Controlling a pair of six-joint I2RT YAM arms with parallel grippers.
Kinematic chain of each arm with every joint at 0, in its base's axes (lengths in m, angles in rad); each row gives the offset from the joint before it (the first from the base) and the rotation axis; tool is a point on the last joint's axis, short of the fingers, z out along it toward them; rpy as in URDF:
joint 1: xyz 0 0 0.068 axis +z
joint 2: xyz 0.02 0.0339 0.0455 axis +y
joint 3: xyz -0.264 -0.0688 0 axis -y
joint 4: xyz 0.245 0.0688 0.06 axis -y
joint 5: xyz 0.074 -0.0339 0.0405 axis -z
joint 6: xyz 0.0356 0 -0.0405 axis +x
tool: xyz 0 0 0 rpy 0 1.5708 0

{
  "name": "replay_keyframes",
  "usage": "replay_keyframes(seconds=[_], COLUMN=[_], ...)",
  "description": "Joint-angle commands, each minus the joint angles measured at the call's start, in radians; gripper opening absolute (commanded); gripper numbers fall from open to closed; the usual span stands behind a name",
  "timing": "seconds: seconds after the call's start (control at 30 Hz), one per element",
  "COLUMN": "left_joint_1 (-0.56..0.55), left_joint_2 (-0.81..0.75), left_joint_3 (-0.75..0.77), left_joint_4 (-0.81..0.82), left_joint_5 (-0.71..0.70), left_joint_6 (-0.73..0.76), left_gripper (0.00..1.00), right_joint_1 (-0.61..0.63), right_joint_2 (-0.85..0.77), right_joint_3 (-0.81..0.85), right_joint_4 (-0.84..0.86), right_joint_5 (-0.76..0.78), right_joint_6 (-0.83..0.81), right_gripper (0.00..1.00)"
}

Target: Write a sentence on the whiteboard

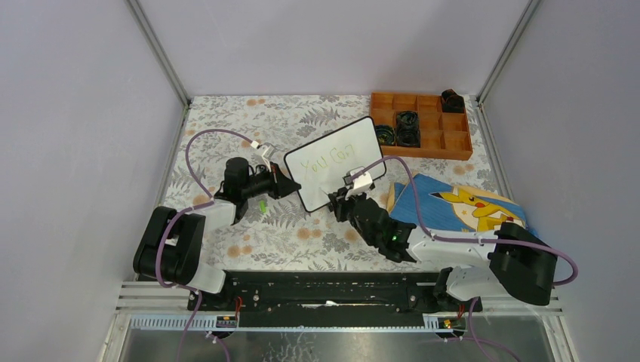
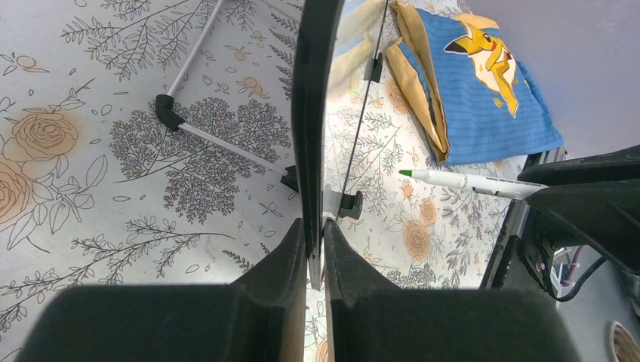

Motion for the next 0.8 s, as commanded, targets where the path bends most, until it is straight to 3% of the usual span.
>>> replay_keyframes(seconds=[0.0, 0.2, 0.37, 0.77], left_joint_1=[-0.004, -0.004, -0.006, -0.01], left_joint_2=[0.016, 0.013, 0.007, 0.004], left_joint_3=[0.006, 0.01, 0.013, 0.014], left_joint_4=[-0.097, -0.102, -0.114, -0.122], left_joint_5=[-0.081, -0.084, -0.086, -0.091], left_joint_6=[0.067, 0.071, 0.078, 0.083], left_gripper=[0.0, 0.0, 0.0, 0.0], right_joint_1=[0.009, 0.008, 0.009, 0.009], right_joint_2=[0.018, 0.035, 0.046, 0.067], right_joint_3=[-0.012, -0.068, -0.064, -0.178], right_joint_4=[0.149, 0.277, 0.257, 0.554], right_joint_5=[0.042, 0.025, -0.006, -0.081], right_joint_6=[-0.01, -0.048, -0.059, -0.114], right_gripper=[0.0, 0.0, 0.0, 0.0])
